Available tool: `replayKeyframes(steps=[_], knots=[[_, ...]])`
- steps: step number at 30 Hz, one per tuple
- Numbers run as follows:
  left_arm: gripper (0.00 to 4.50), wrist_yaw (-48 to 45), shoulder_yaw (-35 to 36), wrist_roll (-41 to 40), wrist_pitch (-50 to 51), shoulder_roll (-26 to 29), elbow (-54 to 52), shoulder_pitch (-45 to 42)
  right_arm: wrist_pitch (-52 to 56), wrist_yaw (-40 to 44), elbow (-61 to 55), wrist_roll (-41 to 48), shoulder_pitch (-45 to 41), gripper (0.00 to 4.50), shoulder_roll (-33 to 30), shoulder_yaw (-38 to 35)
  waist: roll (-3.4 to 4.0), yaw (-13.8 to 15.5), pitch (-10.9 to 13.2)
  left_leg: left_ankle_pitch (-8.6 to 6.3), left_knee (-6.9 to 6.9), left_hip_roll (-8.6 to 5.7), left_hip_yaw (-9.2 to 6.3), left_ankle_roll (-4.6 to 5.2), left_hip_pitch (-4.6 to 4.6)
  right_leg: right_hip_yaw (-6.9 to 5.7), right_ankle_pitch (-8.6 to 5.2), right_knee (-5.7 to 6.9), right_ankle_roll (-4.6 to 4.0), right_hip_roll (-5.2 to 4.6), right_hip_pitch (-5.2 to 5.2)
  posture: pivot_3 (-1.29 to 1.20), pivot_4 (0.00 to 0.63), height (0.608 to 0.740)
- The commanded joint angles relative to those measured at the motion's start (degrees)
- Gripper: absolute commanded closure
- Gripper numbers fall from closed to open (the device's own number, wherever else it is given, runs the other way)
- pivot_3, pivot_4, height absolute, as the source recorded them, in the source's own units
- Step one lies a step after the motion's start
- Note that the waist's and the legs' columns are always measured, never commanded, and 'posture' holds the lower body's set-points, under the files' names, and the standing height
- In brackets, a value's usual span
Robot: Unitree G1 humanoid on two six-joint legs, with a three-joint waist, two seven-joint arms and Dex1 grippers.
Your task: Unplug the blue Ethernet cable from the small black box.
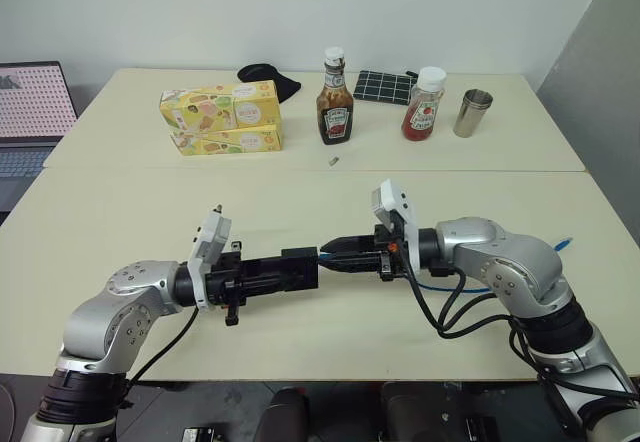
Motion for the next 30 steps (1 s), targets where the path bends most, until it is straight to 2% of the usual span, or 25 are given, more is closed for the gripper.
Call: replayKeyframes(steps=[1,9,13,16,20,23,30], knots=[[3.72,-1.15,0.96,-0.65,-1.03,-0.16,-0.80,-0.10,-0.61,1.69,-1.07,-0.63,-0.90,4.48,-0.18,-0.19,0.00,0.00,0.00,0.00,0.00,0.00,0.00,0.00,0.00,0.00,0.00,0.00,0.00,0.00,0.00,0.00,0.150,0.740],[3.72,-2.89,0.60,0.00,-1.99,-0.05,-0.80,0.59,-0.52,4.35,0.63,-1.72,-2.62,4.50,-0.35,0.04,0.00,0.00,0.00,0.00,0.00,0.00,0.01,0.00,0.00,0.00,0.00,-0.01,0.00,0.00,0.00,0.00,0.150,0.740],[3.72,-3.11,0.28,1.04,-2.59,-0.02,-0.32,1.20,2.46,5.28,1.81,1.85,-3.20,4.50,-0.58,-3.89,0.00,0.00,0.00,0.00,0.00,0.00,0.01,0.00,0.00,0.00,0.00,-0.01,0.00,0.00,-0.01,0.00,0.150,0.740],[3.72,-3.83,0.23,1.62,-3.82,-0.28,0.56,1.57,4.48,4.66,1.55,4.76,-2.69,4.01,-0.12,-6.75,0.00,0.01,0.00,0.00,-0.01,0.01,0.00,0.00,-0.01,0.00,0.00,-0.02,0.00,0.00,0.00,0.00,0.150,0.740],[3.72,-5.20,-0.25,2.19,-4.71,-0.29,1.95,1.16,8.16,2.53,0.82,8.51,-1.95,3.10,1.21,-9.59,0.01,0.00,0.00,0.00,-0.01,0.00,0.01,0.00,-0.01,0.00,0.00,-0.02,0.00,0.00,0.00,0.00,0.150,0.740],[3.72,-6.20,-0.48,2.02,-4.83,-0.56,2.81,0.12,9.57,0.30,-1.15,8.99,-0.41,2.36,2.32,-9.04,0.01,0.01,0.00,0.00,-0.02,-0.01,0.02,0.00,-0.01,0.00,0.00,-0.02,0.00,0.00,-0.01,0.00,0.150,0.740],[3.72,-6.75,-0.86,2.27,-4.72,-1.14,3.28,-1.18,7.41,-2.48,-3.66,3.70,2.67,2.33,3.08,-3.42,0.01,-0.03,0.01,0.00,-0.02,-0.01,0.03,0.00,-0.03,0.00,0.00,-0.02,0.00,0.01,-0.03,0.00,0.150,0.740]])
